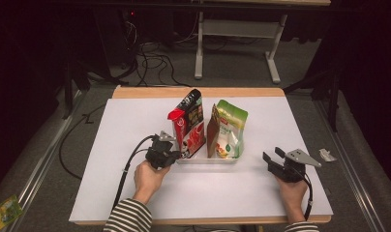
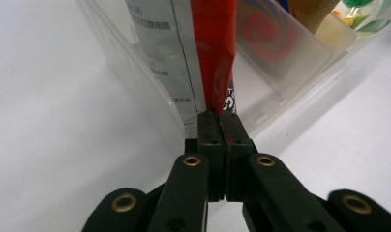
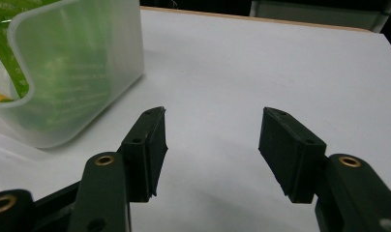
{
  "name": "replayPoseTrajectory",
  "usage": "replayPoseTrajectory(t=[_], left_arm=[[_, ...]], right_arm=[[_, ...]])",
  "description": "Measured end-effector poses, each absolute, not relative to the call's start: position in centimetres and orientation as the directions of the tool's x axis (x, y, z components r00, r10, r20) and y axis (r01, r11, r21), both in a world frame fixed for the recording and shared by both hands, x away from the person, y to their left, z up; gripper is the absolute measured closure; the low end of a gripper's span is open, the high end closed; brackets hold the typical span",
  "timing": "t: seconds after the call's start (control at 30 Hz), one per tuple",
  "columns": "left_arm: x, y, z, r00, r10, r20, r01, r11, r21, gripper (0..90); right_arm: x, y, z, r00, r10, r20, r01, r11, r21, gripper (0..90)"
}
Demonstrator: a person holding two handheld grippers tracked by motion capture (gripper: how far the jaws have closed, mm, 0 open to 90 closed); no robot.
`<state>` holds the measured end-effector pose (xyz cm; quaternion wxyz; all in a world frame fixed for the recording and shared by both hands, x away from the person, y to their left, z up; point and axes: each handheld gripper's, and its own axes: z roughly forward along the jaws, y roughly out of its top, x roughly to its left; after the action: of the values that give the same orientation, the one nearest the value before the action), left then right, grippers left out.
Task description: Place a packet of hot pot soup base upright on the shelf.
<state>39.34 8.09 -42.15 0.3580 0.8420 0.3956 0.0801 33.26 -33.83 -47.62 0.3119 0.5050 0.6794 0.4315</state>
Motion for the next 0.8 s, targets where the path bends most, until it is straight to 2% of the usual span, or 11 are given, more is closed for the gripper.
replayPoseTrajectory(t=[0.13,0.47,0.8], left_arm=[[39.0,8.6,-41.8,0.677,0.716,-0.172,0.599,-0.399,0.694,84.1],[38.0,9.7,-41.5,0.702,0.697,-0.147,0.529,-0.372,0.763,70.6],[36.9,12.4,-40.8,0.657,0.743,-0.129,0.499,-0.300,0.813,62.9]], right_arm=[[33.3,-33.8,-47.6,-0.295,0.956,0.013,0.417,0.117,0.901,43.0],[33.2,-33.8,-47.6,-0.294,0.956,0.014,0.417,0.115,0.902,42.9],[33.3,-33.8,-47.6,-0.297,0.955,0.012,0.418,0.119,0.901,43.0]])
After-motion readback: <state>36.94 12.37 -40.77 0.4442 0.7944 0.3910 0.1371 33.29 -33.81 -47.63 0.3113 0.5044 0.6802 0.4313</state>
